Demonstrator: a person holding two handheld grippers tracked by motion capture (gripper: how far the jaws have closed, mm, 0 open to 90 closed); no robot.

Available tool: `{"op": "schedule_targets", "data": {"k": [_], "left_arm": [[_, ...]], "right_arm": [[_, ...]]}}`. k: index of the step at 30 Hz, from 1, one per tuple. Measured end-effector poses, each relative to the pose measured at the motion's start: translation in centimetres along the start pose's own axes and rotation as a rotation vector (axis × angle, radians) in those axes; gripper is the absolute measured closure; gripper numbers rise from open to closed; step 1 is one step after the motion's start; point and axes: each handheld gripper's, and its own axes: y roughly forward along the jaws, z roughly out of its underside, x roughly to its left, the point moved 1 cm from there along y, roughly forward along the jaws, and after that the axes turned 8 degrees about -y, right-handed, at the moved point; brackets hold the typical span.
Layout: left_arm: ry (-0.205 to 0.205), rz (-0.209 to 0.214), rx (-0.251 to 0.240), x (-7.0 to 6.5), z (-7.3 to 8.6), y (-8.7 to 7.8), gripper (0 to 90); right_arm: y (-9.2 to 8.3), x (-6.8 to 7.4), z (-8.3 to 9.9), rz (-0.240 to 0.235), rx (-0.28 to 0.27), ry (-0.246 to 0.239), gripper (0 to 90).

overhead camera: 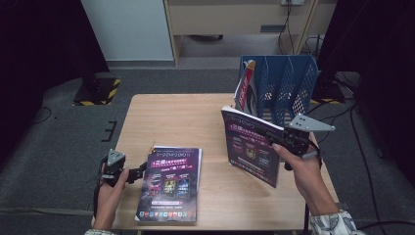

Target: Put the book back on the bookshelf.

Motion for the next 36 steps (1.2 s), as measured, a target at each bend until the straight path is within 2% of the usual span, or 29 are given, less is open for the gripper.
{"op": "schedule_targets", "data": {"k": [8,23,29,36], "left_arm": [[-0.028,-0.008,-0.004,0.6,0.1,-0.1,5.9],[-0.028,-0.008,0.008,0.7,0.2,0.0,5.9],[-0.021,-0.008,0.015,0.7,0.3,0.1,5.9],[-0.020,-0.017,0.023,0.9,0.3,0.3,5.9]], "right_arm": [[-1.3,-0.6,0.4,0.023,0.003,0.009,82.6],[-3.9,-2.0,-0.1,0.064,-0.015,0.033,82.6],[-5.4,-2.3,-1.2,0.078,-0.019,0.036,82.6],[-6.9,-2.8,-3.2,0.073,-0.037,0.044,82.6]]}}
